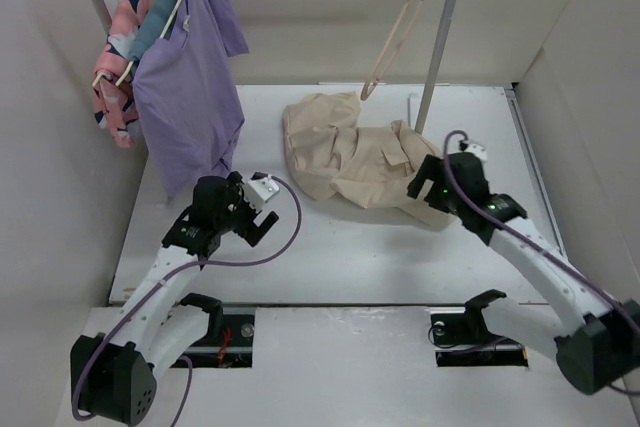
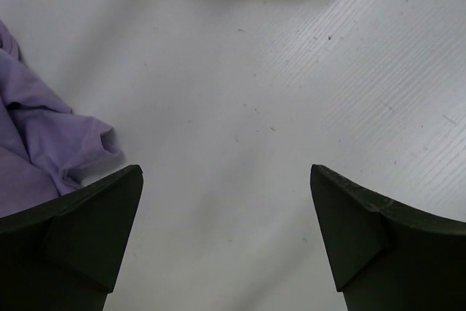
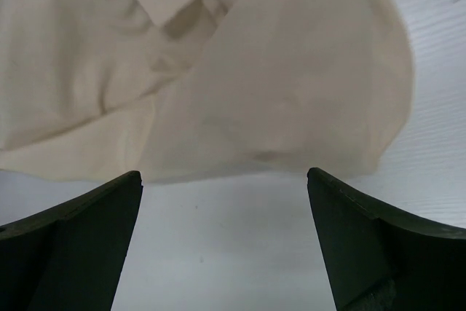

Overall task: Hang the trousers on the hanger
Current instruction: Flatten out the trousers at the center of the board.

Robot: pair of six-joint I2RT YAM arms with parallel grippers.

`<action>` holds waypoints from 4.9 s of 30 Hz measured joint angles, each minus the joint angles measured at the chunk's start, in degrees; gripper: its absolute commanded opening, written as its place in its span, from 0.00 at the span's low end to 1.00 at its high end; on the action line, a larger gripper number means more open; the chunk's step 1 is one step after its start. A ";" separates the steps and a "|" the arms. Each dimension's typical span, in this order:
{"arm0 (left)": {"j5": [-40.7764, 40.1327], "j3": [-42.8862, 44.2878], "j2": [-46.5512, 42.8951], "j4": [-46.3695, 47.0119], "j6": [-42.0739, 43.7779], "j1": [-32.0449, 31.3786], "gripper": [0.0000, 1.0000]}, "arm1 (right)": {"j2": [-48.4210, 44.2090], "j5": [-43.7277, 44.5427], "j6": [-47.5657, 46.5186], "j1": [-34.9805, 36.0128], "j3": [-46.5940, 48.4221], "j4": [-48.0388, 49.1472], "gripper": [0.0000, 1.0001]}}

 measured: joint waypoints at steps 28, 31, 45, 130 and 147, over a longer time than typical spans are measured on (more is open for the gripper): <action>-2.19 7.67 1.62 -2.01 -10.91 2.01 0.97 | 35.47 -24.76 -20.61 31.95 16.94 14.05 0.00; -1.66 10.34 1.75 -1.77 -13.22 2.91 0.97 | 23.98 -27.98 -18.71 31.30 11.54 18.62 0.00; 2.80 18.82 10.36 0.15 -12.41 1.64 0.94 | 13.68 -20.72 0.92 -15.02 -7.10 11.85 0.87; -3.48 27.12 29.51 -21.92 -7.54 -31.95 0.96 | -4.00 -13.62 20.68 0.48 -10.82 13.35 0.00; 9.35 27.61 42.64 -10.14 -10.56 -38.45 0.95 | 1.20 -21.35 6.84 -16.94 0.20 3.19 0.00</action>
